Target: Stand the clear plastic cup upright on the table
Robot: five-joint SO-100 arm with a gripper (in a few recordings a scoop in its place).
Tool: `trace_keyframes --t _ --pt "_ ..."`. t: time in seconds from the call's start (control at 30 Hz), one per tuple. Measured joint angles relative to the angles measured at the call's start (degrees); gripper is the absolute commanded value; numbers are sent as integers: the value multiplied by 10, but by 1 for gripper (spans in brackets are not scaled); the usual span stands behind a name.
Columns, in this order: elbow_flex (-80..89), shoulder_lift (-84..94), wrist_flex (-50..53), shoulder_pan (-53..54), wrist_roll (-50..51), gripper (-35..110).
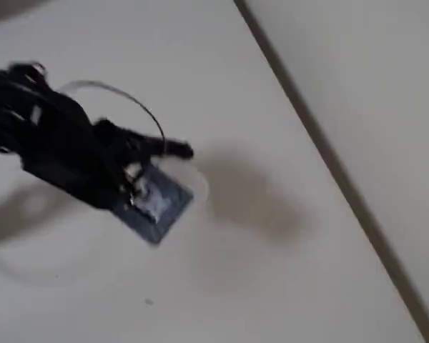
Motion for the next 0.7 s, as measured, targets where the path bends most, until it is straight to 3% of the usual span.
trace_keyframes --t 0.17,0.3,0.4,0.53,0.7 --pt "198 160 -197 -4 -87 0" --pt "501 384 -475 -43 -217 0" --pt "748 512 -621 -62 -282 0" --pt "970 548 -737 -75 -334 1" --pt "1056 521 -857 -83 -376 1"
